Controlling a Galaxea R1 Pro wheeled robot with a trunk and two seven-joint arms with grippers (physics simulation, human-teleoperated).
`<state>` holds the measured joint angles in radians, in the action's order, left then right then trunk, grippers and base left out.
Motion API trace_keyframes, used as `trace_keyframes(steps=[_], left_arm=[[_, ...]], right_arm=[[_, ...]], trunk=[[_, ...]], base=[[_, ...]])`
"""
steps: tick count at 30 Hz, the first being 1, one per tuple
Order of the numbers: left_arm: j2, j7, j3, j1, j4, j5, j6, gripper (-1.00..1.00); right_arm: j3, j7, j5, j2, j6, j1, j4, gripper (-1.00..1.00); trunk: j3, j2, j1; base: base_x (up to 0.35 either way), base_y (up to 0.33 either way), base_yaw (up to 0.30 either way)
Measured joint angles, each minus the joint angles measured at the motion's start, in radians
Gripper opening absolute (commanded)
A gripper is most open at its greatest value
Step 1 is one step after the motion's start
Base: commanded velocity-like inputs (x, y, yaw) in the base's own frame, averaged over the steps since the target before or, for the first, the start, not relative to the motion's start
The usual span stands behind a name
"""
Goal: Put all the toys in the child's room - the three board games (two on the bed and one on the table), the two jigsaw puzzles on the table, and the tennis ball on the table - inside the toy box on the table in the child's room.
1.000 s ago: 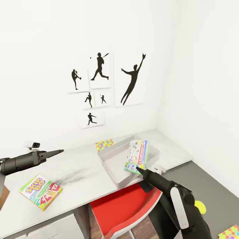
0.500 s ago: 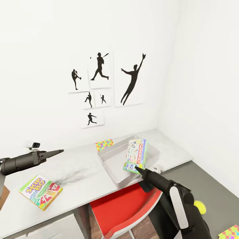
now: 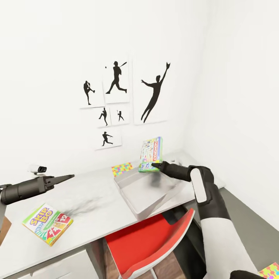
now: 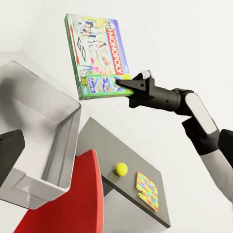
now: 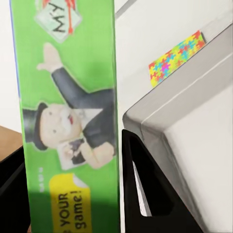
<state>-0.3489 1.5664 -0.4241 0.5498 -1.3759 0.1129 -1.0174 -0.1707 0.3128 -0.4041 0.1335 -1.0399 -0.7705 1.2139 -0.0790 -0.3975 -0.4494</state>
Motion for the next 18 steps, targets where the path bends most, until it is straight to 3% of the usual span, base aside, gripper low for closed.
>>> trace_keyframes(steps=[2,5,12,18], left_arm=[[-0.002,0.0,-0.001,0.0,0.0,0.0,-0.001,1.0],[-0.004,0.0,-0.004,0.0,0.0,0.001,-0.001,1.0],[-0.006,0.0,-0.015,0.0,0.001,0.0,-0.001,1.0],[-0.004,0.0,-0.016,0.0,0.001,0.0,-0.001,1.0]], right_arm=[[0.0,-0.024,-0.001,0.002,0.001,-0.047,-0.065,-1.0],[0.002,-0.037,-0.003,0.006,0.006,-0.071,-0.097,-1.0],[0.0,-0.042,-0.004,0.001,0.007,-0.079,-0.107,-1.0],[0.002,-0.042,-0.004,0.002,0.007,-0.077,-0.077,-1.0]], trunk=[[0.0,0.0,0.0],[0.0,0.0,0.0],[0.0,0.0,0.0],[0.0,0.0,0.001]], base=[[0.0,0.0,0.0],[0.0,0.0,0.0],[0.025,0.0,0.0],[0.241,-0.003,0.067]])
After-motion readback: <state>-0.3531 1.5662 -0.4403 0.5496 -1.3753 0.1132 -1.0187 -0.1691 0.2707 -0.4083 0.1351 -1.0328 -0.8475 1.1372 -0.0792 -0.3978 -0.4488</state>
